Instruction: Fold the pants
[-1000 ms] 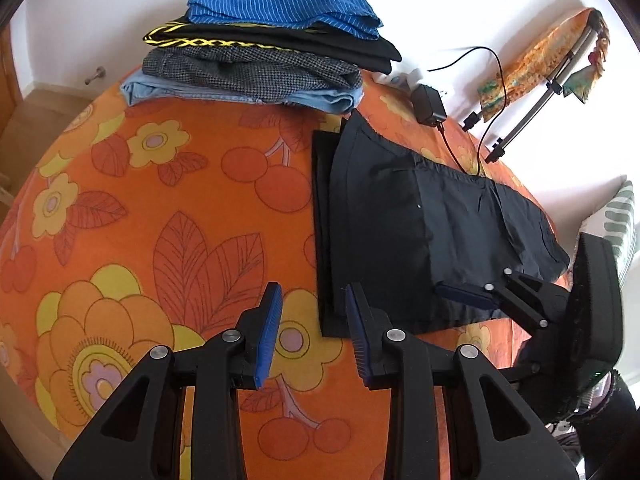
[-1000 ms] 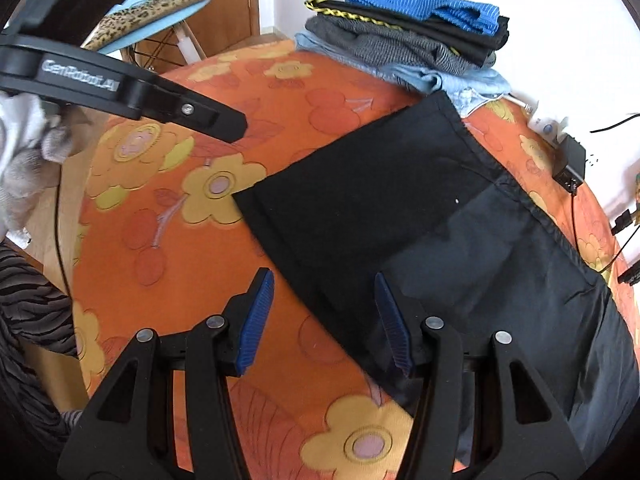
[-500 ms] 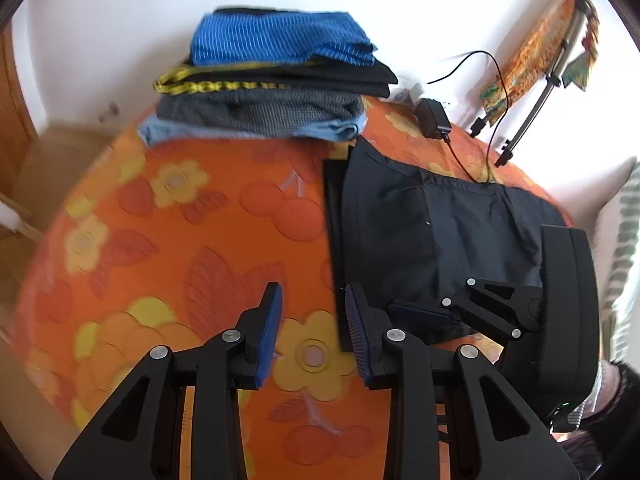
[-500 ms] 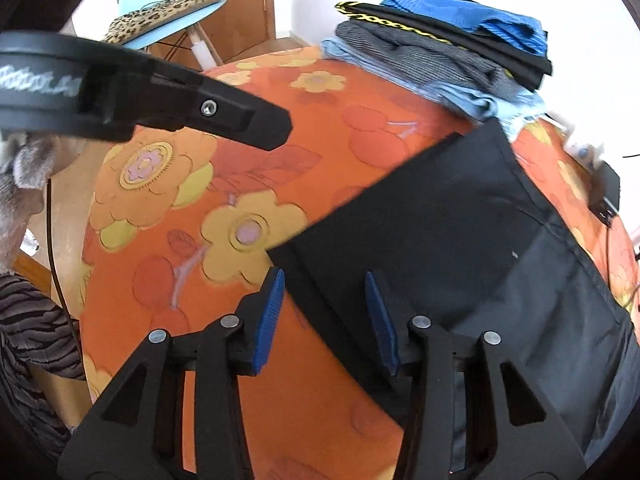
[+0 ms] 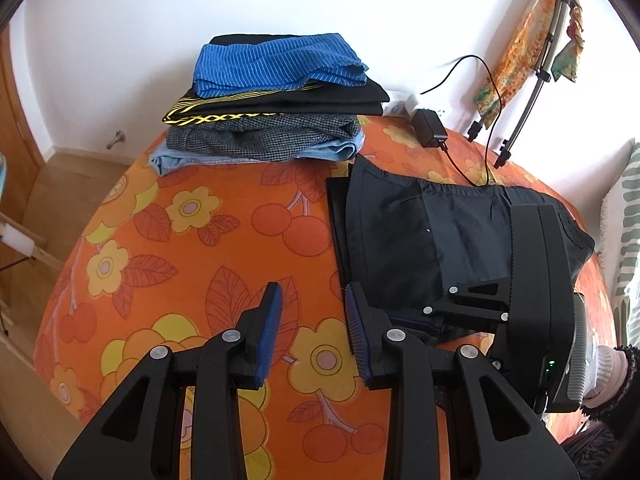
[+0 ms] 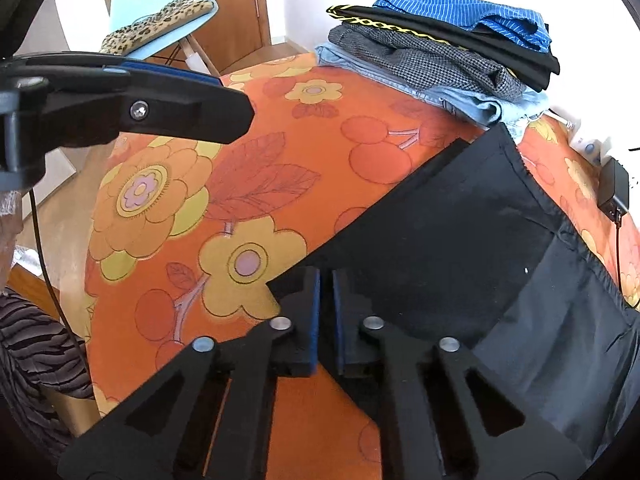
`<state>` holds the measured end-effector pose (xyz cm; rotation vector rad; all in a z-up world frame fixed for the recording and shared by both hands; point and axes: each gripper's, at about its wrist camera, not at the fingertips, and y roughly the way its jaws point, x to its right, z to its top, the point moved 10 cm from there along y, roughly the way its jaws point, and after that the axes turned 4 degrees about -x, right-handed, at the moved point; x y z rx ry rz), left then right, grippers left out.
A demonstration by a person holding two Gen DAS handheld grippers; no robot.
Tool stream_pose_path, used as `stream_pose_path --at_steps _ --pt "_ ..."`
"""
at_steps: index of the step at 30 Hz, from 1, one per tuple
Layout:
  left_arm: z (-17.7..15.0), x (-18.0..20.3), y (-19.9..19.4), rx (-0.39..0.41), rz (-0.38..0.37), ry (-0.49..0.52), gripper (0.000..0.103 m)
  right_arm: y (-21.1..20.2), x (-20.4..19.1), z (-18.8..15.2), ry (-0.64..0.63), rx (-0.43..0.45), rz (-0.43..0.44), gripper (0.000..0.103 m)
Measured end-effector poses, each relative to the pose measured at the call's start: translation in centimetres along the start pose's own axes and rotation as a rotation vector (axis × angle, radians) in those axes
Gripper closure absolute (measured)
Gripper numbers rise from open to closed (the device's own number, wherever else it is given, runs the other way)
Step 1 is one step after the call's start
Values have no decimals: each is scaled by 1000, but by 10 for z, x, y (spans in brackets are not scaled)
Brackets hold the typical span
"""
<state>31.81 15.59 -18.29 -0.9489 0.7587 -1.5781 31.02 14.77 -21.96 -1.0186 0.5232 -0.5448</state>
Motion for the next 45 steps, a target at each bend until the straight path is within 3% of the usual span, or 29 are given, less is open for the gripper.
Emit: stream_pose_path --at_steps 6,20,23,24,27,29,30,39,43,45 --pt "3 -12 -6 16 2 -43 73 -7 -10 0 35 32 73 100" --pt "6 -10 -5 18 3 -38 73 -2 -15 5 33 34 85 100" --pt "6 -12 -6 18 3 -44 73 -9 -25 3 23 25 135 99" --pt "6 -13 -6 19 4 -45 73 -13 -24 3 21 36 122 99" --pt "7 -16 -10 27 -1 -56 73 -24 -22 -4 14 41 95 82" --pt "8 -18 -11 31 -5 -63 73 -26 -23 -10 -29 41 45 60" --pt "8 -18 -12 30 -8 -66 73 -25 -24 -12 -46 33 34 57" --pt "1 -27 -8 3 -33 -105 73 -1 -25 -15 -170 -34 -112 56" --pt "0 -31 -6 -4 -45 -127 73 3 -23 -10 -157 -26 -103 57" --pt "-1 -31 -5 -6 -49 -128 73 5 -21 -8 -133 -26 -88 63"
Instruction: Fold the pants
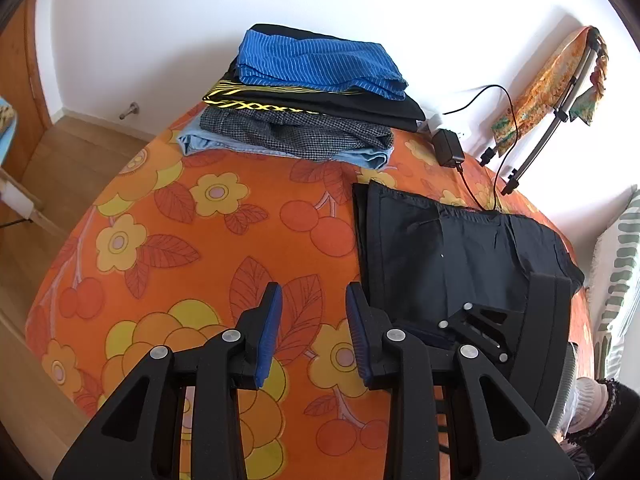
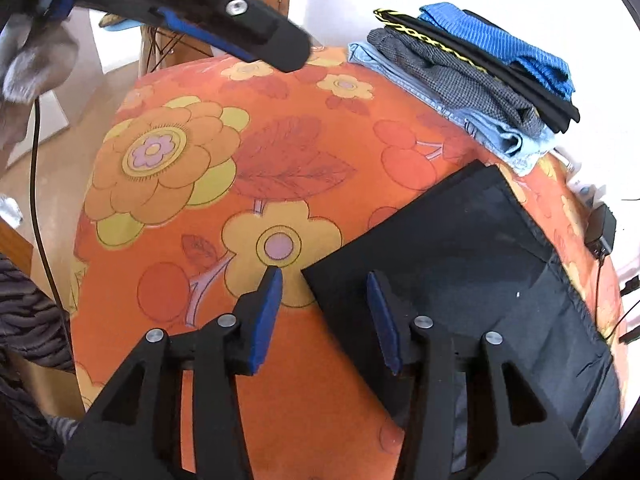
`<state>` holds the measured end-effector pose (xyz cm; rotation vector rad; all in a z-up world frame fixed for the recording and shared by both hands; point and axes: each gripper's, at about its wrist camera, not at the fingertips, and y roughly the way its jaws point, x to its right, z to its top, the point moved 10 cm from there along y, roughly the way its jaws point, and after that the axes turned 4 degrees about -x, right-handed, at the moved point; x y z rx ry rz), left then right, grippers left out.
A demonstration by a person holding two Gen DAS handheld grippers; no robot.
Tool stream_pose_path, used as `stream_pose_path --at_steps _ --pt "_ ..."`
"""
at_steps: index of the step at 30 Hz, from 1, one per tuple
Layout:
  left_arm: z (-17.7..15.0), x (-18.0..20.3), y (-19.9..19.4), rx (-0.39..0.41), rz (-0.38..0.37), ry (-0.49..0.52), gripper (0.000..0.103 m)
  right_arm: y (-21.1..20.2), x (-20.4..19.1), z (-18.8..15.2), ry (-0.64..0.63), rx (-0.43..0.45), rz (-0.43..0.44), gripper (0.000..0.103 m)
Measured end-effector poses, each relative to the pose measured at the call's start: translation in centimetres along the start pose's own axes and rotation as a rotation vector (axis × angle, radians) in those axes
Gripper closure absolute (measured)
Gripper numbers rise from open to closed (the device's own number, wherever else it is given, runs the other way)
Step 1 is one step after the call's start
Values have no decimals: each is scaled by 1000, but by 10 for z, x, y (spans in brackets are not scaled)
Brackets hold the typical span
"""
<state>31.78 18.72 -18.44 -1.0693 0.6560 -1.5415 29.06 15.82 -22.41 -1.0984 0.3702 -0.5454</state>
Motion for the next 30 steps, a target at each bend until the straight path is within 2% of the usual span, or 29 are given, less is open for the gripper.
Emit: stream_pose_path --at_steps 2,5,9,13,15,18,23,30 --pt "-1 1 2 -8 -7 -3 73 1 7 2 19 2 -26 81" --pt "-3 1 9 -29 -23 -24 73 -2 14 1 71 16 -8 91" --pt "-6 6 20 -60 -54 -50 73 -21 28 -5 192 95 30 92" --pt "-4 22 36 -108 -98 -69 60 -38 37 -15 262 150 52 92" --pt "1 29 45 -119 -110 -73 56 -45 40 -18 291 173 69 92" --pt "11 39 63 -157 -171 -118 51 -54 46 -18 338 217 94 92" --pt "15 50 95 -236 -268 -216 51 -61 51 -21 378 253 129 92" --pt "21 60 122 -269 -287 -258 51 -69 56 -23 407 292 161 92"
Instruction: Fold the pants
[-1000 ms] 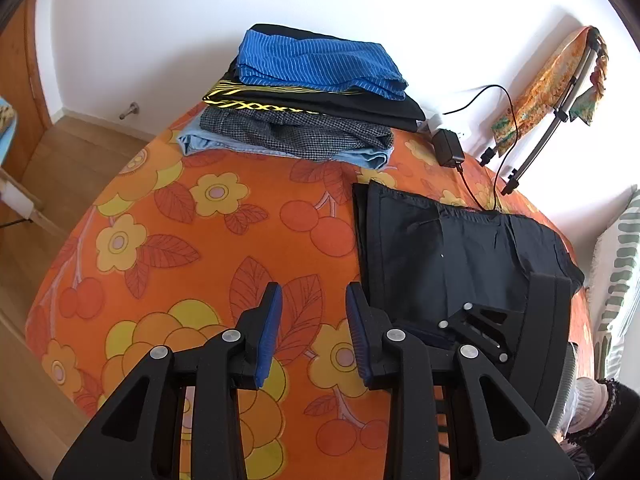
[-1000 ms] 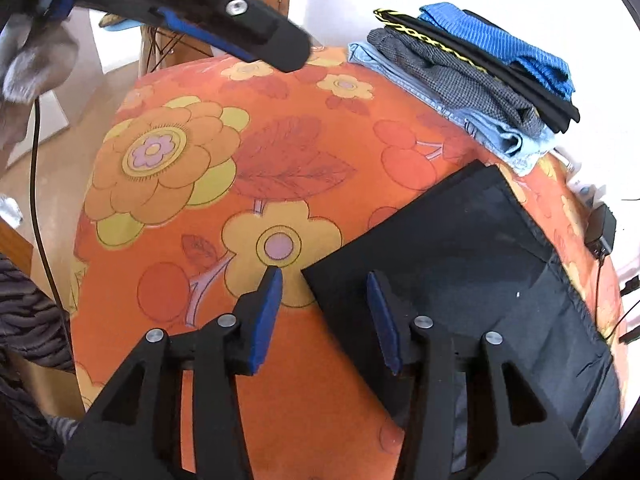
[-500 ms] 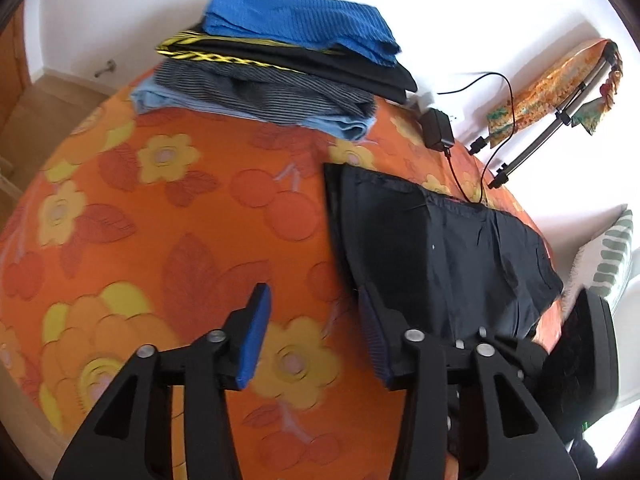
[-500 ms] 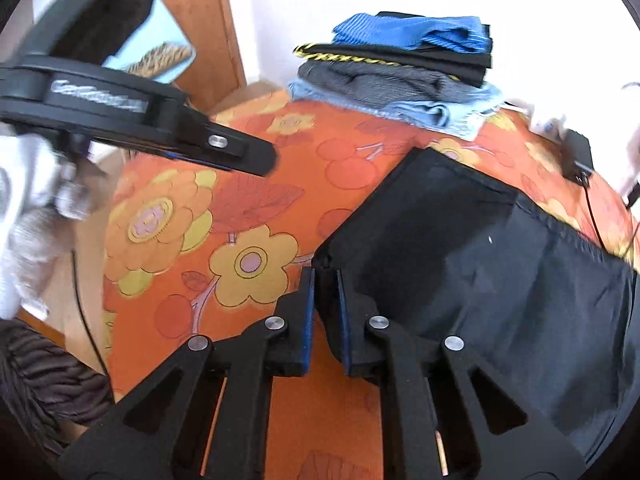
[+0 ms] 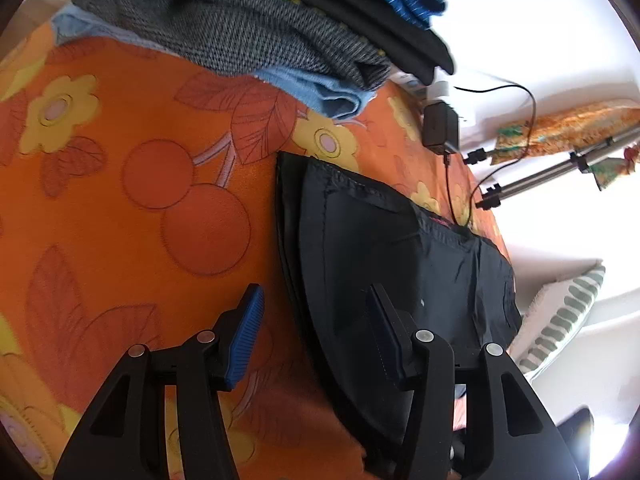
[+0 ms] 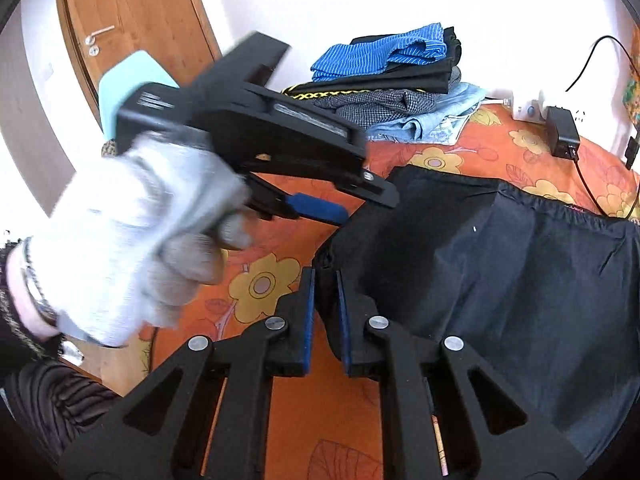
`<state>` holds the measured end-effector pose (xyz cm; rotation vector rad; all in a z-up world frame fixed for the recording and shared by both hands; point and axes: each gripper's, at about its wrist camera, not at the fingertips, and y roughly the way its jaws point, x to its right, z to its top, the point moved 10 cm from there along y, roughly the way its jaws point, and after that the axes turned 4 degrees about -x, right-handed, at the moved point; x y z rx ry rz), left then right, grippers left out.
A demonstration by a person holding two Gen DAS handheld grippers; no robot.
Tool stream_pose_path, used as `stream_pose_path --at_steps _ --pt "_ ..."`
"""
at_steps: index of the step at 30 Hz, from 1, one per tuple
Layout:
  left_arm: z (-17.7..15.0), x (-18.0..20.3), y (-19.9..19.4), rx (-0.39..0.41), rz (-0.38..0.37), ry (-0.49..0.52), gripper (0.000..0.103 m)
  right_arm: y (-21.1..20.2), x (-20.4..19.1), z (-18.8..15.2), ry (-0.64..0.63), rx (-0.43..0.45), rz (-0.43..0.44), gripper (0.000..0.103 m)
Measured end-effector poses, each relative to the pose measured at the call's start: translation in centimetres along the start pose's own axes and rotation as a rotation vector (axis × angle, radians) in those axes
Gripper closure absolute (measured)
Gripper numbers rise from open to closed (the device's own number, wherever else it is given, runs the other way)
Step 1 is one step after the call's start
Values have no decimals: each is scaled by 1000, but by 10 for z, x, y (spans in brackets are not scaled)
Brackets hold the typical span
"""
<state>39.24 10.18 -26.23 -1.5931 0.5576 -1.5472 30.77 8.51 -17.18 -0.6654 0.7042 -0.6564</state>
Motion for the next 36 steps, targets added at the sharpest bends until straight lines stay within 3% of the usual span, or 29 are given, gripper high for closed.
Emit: stream_pose_path --at_steps 5,9,10,13,22,24,26,28,36 --pt "13 3 3 33 -10 -18 55 -6 0 1 -2 12 11 92" --pt "21 9 7 49 -2 6 80 -9 2 1 5 19 23 94" --pt "22 10 9 54 1 14 86 -10 2 1 4 20 26 98" --pt "23 12 12 60 12 39 95 -12 1 1 -6 22 20 98" --pt "30 21 -1 107 12 79 100 -7 11 -7 -6 -20 12 97" --pt "31 20 -2 105 2 75 100 -4 11 -10 -28 -35 -10 84" --pt "34 20 -6 110 -15 72 100 -3 9 -11 -54 -28 -28 53" --pt "35 22 -9 111 -30 72 100 -1 3 -13 -87 -27 -38 48" --pt "43 28 -22 124 -90 66 101 30 0 -14 -180 -71 -152 48"
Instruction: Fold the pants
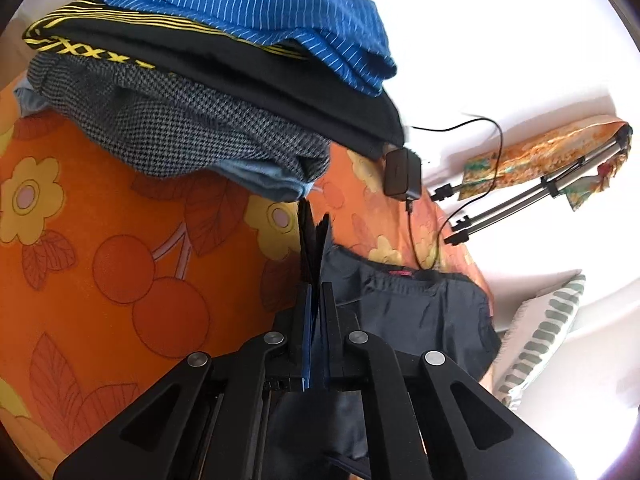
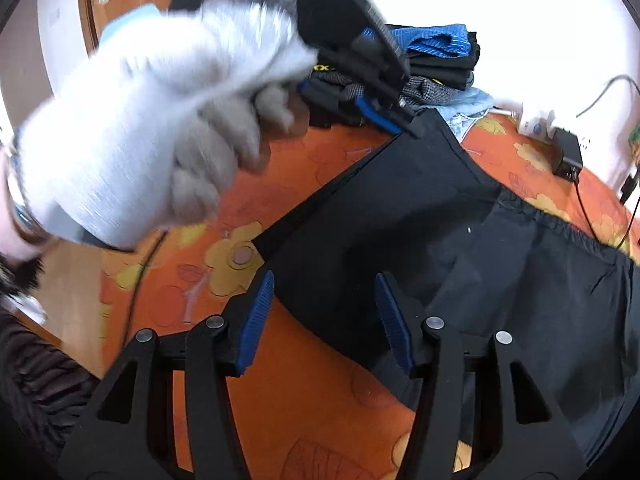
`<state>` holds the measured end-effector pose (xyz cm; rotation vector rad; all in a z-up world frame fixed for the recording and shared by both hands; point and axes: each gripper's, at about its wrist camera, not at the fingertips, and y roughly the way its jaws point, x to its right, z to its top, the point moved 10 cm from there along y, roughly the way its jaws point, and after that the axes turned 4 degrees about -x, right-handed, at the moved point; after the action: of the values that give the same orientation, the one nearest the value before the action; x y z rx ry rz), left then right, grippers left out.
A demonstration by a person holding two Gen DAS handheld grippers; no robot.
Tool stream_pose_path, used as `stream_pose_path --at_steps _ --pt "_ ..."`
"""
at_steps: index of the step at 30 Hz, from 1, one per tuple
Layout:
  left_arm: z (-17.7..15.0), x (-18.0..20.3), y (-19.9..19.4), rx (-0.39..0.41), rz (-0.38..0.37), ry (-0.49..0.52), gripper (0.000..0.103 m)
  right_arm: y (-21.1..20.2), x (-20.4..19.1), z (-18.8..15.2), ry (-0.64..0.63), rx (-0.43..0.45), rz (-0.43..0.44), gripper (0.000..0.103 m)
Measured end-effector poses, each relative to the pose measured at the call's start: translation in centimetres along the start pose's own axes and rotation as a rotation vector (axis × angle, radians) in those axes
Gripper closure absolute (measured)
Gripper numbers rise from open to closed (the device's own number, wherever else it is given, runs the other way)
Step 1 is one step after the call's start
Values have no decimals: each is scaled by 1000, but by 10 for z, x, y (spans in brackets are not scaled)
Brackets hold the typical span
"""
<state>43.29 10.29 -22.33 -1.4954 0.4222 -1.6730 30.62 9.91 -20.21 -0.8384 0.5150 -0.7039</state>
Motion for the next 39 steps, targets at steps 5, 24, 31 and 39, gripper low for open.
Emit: stream_pose_path --at_steps 5,24,31,39 --pt "4 -6 -3 9 9 2 101 12 -8 0 -80 -39 -60 47" --pt "-42 -55 -52 -19 215 144 98 31 -23 -5 -233 -148 -14 81" --pt "-61 -60 -40 -96 105 45 80 35 -9 3 -92 -157 51 99" --pt "-73 -50 -19 -164 58 11 78 40 -8 6 -38 -138 79 98"
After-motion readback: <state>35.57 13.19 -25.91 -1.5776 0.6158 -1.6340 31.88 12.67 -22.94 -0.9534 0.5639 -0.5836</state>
